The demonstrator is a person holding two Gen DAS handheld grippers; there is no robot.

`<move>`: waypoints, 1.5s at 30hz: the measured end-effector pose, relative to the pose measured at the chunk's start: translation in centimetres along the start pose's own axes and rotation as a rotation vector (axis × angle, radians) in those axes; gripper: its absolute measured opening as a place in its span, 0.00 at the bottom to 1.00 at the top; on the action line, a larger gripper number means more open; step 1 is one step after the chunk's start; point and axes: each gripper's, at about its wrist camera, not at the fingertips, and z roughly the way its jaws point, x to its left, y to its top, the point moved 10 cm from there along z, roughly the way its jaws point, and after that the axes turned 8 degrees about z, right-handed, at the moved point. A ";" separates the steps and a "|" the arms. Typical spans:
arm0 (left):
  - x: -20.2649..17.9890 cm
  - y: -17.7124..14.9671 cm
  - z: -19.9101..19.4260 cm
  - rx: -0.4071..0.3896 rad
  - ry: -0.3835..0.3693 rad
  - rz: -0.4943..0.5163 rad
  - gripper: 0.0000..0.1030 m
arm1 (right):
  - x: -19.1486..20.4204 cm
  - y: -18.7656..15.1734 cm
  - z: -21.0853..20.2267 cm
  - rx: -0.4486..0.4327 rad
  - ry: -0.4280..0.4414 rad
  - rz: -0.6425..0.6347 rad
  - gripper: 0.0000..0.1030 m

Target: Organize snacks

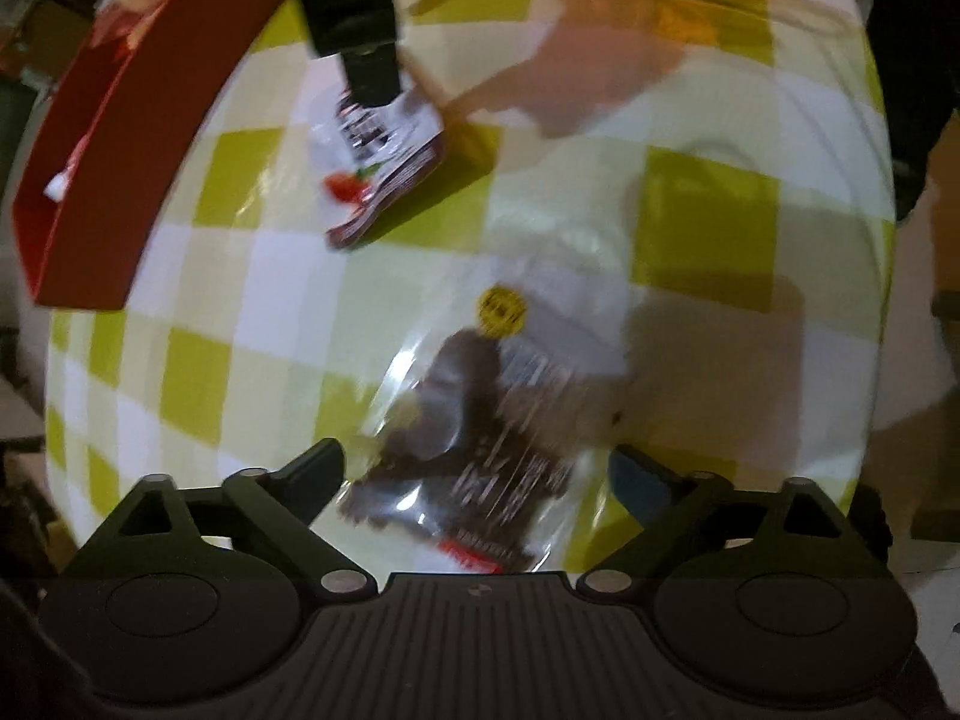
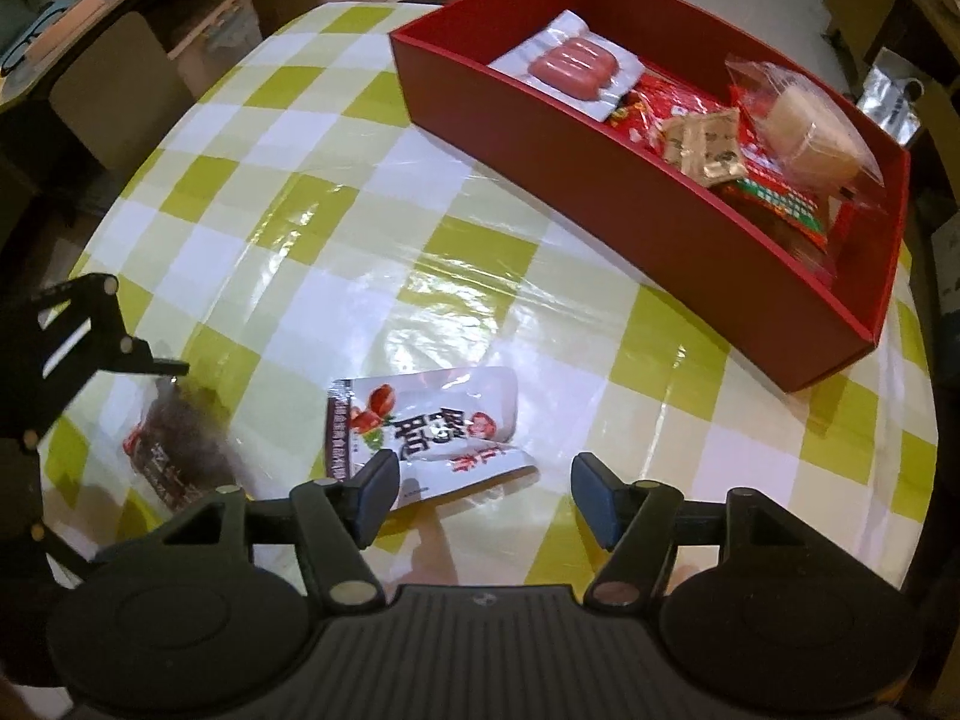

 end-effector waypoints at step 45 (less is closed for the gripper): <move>6.2 -7.0 1.2 0.146 -0.049 -1.225 0.89 | 1.8 1.3 3.1 0.076 0.178 0.440 0.87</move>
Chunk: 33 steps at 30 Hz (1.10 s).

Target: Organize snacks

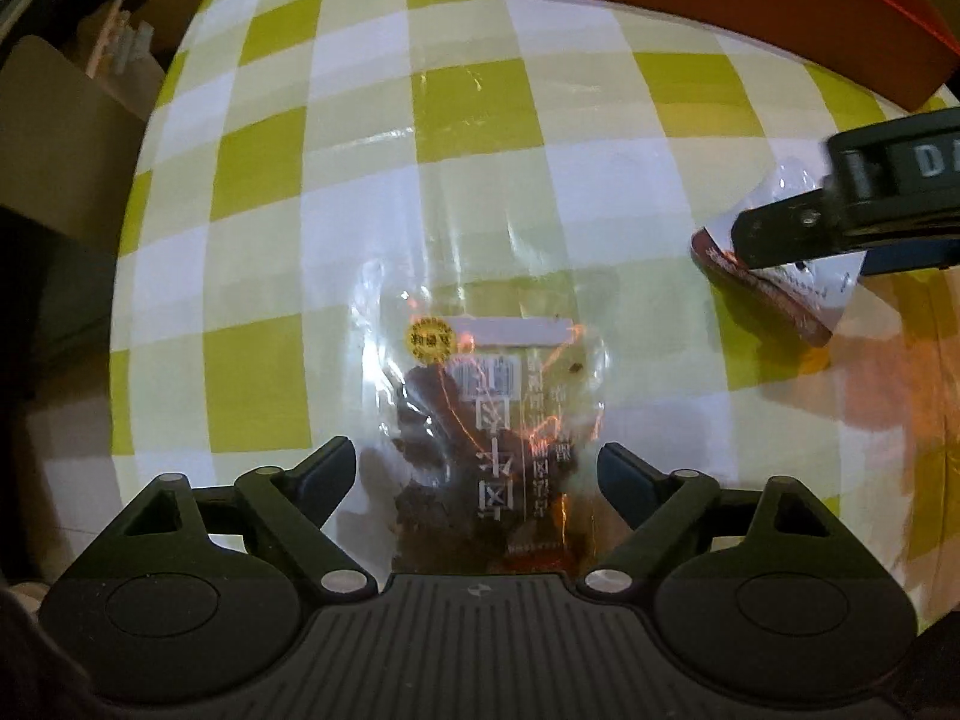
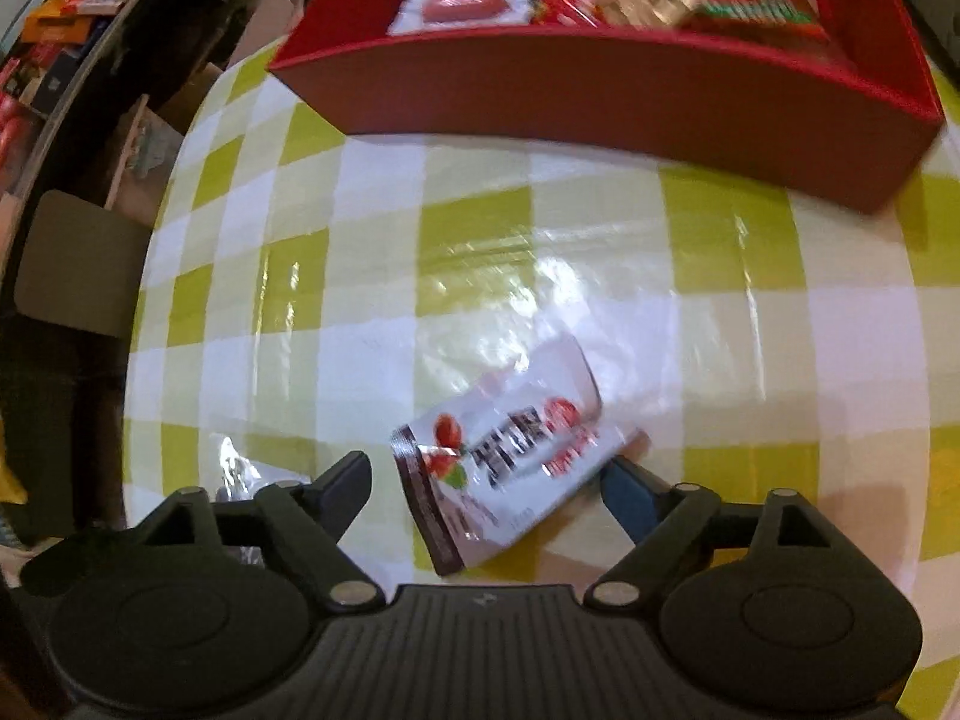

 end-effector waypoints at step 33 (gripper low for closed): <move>0.0 -0.7 -0.4 0.034 0.064 -0.043 0.99 | 0.7 -1.2 2.9 0.027 -0.268 -0.202 1.00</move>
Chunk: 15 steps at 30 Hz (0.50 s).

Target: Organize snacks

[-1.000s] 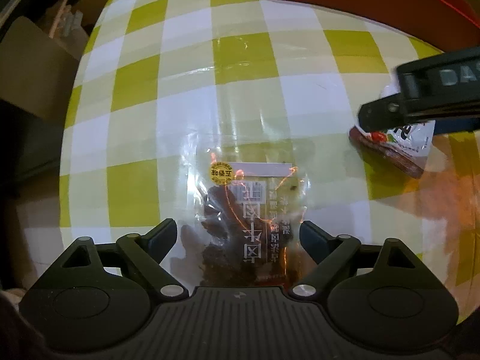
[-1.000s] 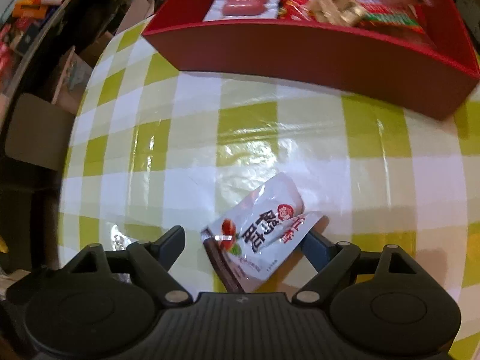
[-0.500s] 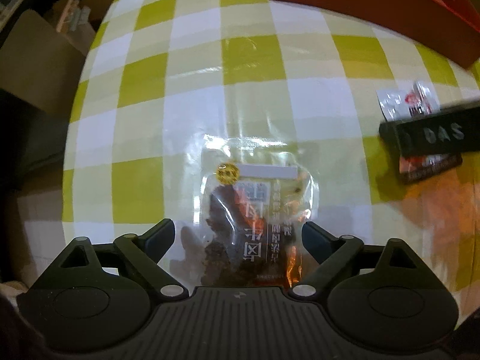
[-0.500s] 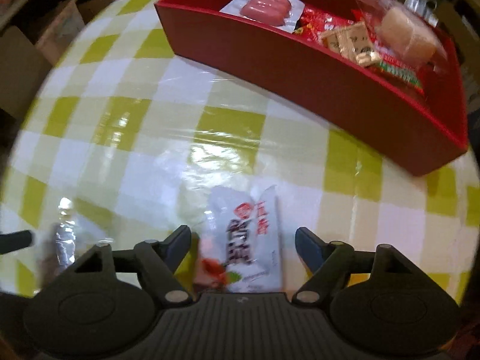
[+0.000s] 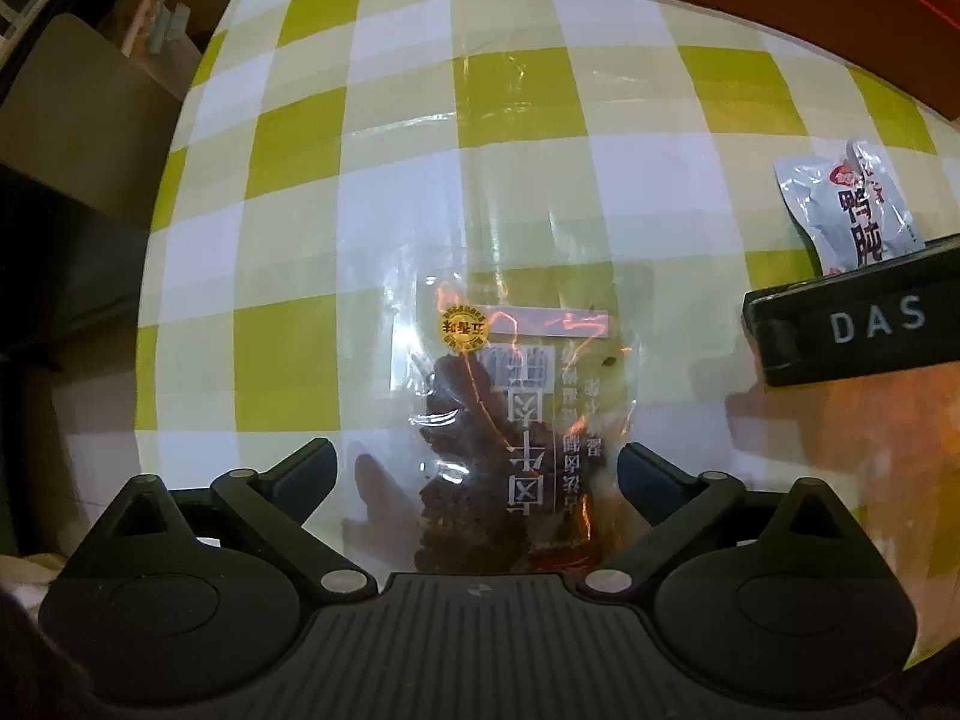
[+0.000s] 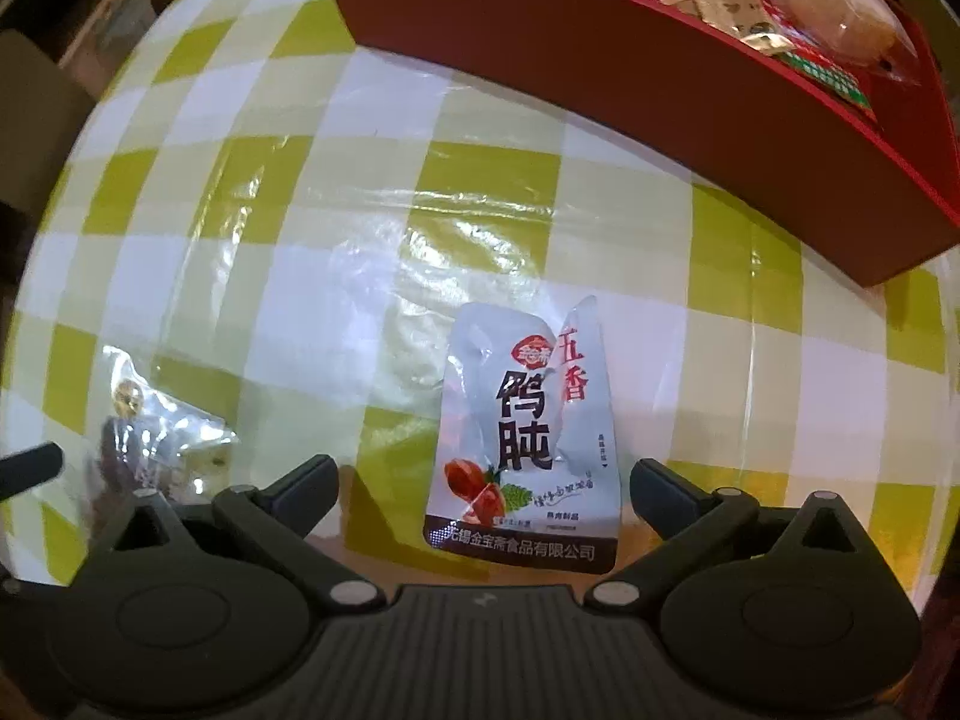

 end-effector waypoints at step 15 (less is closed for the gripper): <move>-0.4 -1.0 0.8 0.043 -0.126 -0.027 0.95 | -1.6 -0.6 -1.7 -0.026 -0.039 -0.102 0.64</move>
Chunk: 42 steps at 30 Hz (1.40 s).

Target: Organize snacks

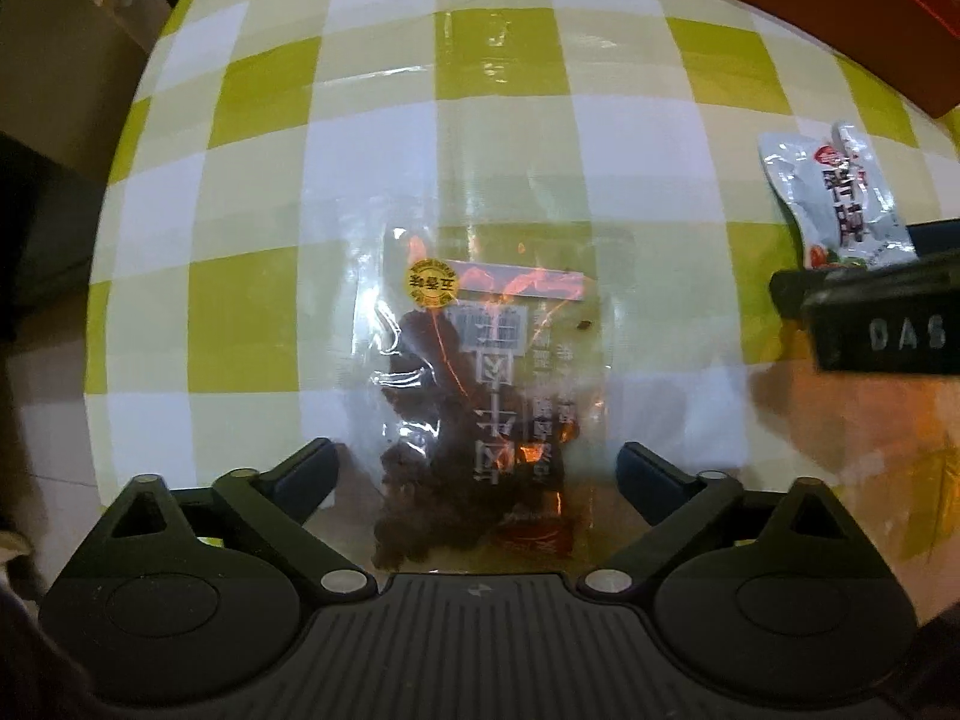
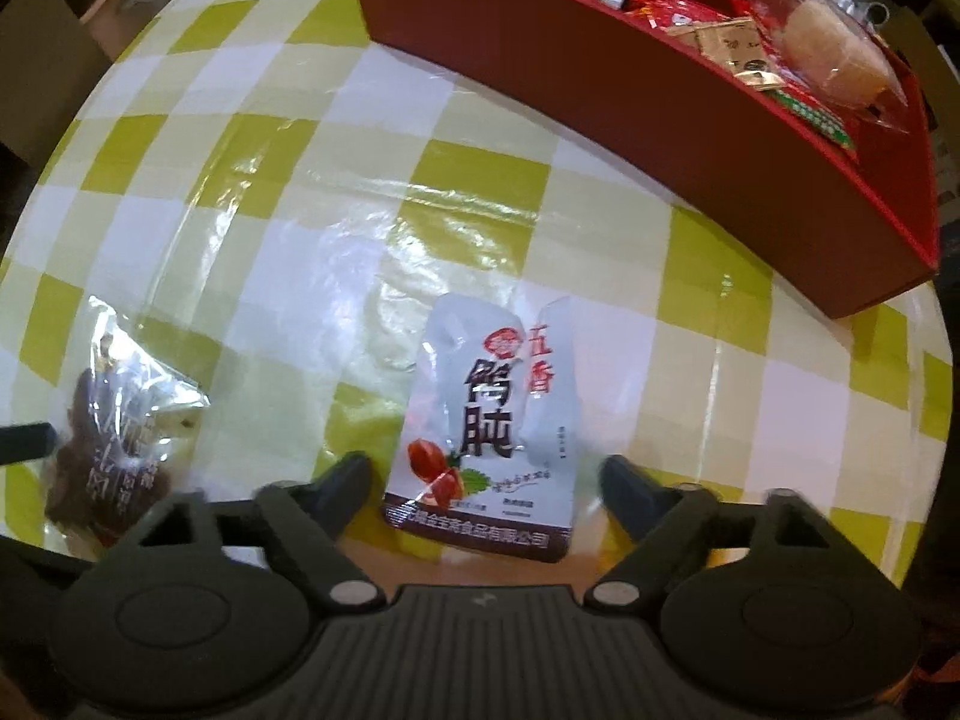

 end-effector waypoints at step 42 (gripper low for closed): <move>-3.6 0.3 -1.4 -0.019 0.111 0.050 0.83 | -3.2 -3.0 -3.1 -0.128 0.003 -0.116 0.63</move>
